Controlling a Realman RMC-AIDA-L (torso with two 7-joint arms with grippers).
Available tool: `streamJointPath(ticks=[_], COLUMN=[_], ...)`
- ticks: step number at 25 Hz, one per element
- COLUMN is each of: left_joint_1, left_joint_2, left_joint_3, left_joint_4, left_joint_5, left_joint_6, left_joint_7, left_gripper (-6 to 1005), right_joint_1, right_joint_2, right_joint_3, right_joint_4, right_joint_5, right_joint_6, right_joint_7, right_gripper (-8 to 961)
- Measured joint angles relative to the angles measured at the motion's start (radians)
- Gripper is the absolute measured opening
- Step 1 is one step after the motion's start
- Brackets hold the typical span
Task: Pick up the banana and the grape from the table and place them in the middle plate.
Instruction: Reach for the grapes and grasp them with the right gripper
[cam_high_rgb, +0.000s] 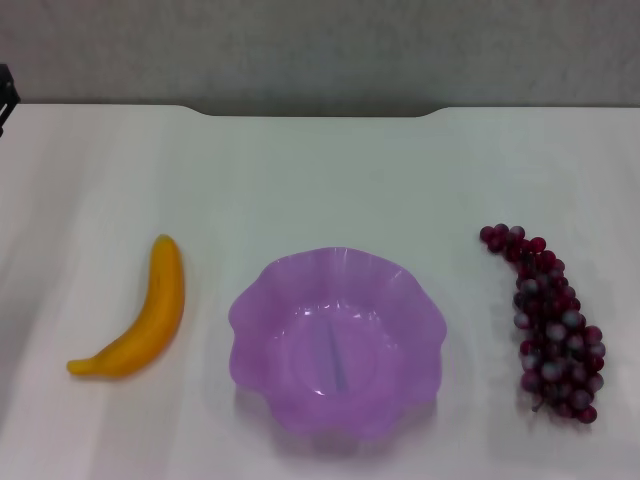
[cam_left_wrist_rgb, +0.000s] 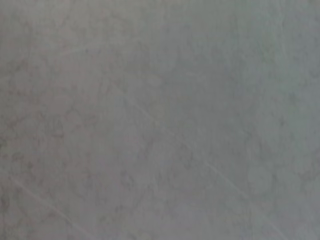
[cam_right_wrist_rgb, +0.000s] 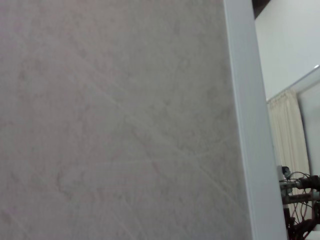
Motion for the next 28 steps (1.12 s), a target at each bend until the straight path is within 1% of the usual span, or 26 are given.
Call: streamJointPath(ticks=[4, 10, 13, 14, 15, 19, 20, 22, 23, 24, 25, 26, 27, 28], left_joint_1=[0.000, -0.003, -0.007, -0.007, -0.008, -0.009, -0.009, -0.009, -0.009, -0.009, -0.009, -0.009, -0.009, -0.010], left_joint_2=[0.000, 0.000, 0.000, 0.000, 0.000, 0.002, 0.002, 0.002, 0.002, 0.003, 0.003, 0.003, 0.003, 0.003], left_joint_3=[0.000, 0.000, 0.001, 0.002, 0.006, 0.012, 0.012, 0.012, 0.012, 0.012, 0.012, 0.012, 0.012, 0.012], left_joint_4=[0.003, 0.005, 0.020, 0.023, 0.027, 0.029, 0.029, 0.029, 0.029, 0.029, 0.029, 0.029, 0.030, 0.030], left_joint_5=[0.003, 0.004, 0.010, 0.011, 0.013, 0.014, 0.014, 0.014, 0.015, 0.016, 0.020, 0.025, 0.031, 0.036], left_joint_6=[0.004, 0.025, 0.029, 0.030, 0.033, 0.051, 0.052, 0.053, 0.053, 0.053, 0.055, 0.058, 0.063, 0.070], left_joint_7=[0.000, -0.002, -0.003, -0.002, -0.002, 0.003, 0.003, 0.004, 0.004, 0.004, 0.004, 0.004, 0.004, 0.004], left_gripper=[788, 788, 788, 788, 788, 788, 788, 788, 788, 788, 787, 787, 787, 787], right_joint_1=[0.010, 0.015, 0.022, 0.023, 0.023, 0.028, 0.025, 0.013, 0.003, 0.003, 0.001, -0.003, -0.003, -0.012], right_joint_2=[-0.001, -0.008, -0.010, -0.010, -0.010, -0.011, -0.012, -0.011, -0.010, -0.010, -0.009, -0.009, -0.009, -0.009], right_joint_3=[0.000, -0.024, -0.030, -0.031, -0.031, -0.035, -0.036, -0.036, -0.042, -0.042, -0.049, -0.074, -0.074, -0.102], right_joint_4=[0.017, 0.009, -0.002, -0.017, -0.017, -0.096, -0.136, -0.209, -0.280, -0.280, -0.319, -0.378, -0.378, -0.422], right_joint_5=[-0.008, -0.050, -0.110, -0.153, -0.153, -0.328, -0.394, -0.495, -0.591, -0.591, -0.642, -0.724, -0.724, -0.785], right_joint_6=[0.003, 0.072, 0.134, 0.171, 0.171, 0.328, 0.374, 0.425, 0.475, 0.475, 0.504, 0.542, 0.542, 0.567], right_joint_7=[0.014, 0.120, 0.173, 0.224, 0.224, 0.415, 0.478, 0.574, 0.666, 0.666, 0.714, 0.799, 0.799, 0.867], right_gripper=[889, 889, 889, 889, 889, 889, 889, 888, 888, 888, 888, 888, 888, 888])
